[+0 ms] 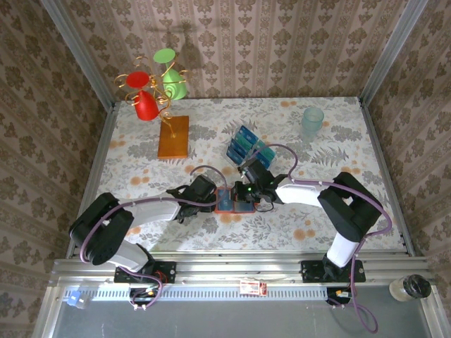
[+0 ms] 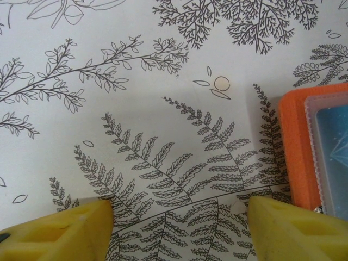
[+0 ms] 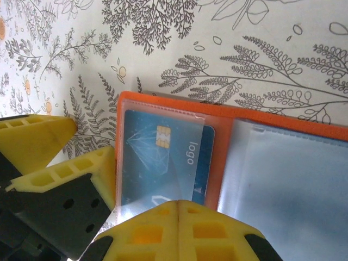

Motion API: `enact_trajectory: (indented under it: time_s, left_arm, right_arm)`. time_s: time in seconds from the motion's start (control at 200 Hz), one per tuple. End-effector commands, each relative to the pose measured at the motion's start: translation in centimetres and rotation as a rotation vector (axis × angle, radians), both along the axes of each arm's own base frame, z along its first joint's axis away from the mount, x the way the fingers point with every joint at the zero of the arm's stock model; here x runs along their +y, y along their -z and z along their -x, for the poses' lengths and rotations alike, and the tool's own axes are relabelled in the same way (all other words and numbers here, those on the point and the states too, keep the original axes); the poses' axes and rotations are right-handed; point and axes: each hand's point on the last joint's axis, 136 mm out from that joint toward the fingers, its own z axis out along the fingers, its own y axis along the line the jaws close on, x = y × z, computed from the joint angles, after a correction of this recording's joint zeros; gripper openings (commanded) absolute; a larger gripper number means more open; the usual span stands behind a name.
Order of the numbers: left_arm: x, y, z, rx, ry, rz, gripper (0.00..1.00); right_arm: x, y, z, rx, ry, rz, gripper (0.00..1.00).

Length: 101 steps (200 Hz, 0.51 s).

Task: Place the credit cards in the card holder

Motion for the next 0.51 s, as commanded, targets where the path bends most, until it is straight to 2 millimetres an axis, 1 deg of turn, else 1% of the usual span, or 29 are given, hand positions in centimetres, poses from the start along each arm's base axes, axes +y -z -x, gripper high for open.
enact_trajectory:
  time_s: [0.0, 0.245, 0.5]
  left_arm:
    - [-0.3, 0.4, -0.2, 0.012, 0.005, 0.001, 0.68]
    - [-0.3, 0.3, -0.3, 0.010, 0.009, 0.001, 0.68]
    - [-0.4, 0.3, -0.3, 0.010, 0.011, 0.006, 0.68]
  right_arm:
    - [-0.3, 1.1, 0.7, 0.023, -0.001, 0.027, 0.02]
    - [-0.4, 2.3, 0.9, 0.039, 0.000, 0.052, 0.02]
    - [-0.4, 3.0, 1.1, 0.047, -0.004, 0.068, 0.02]
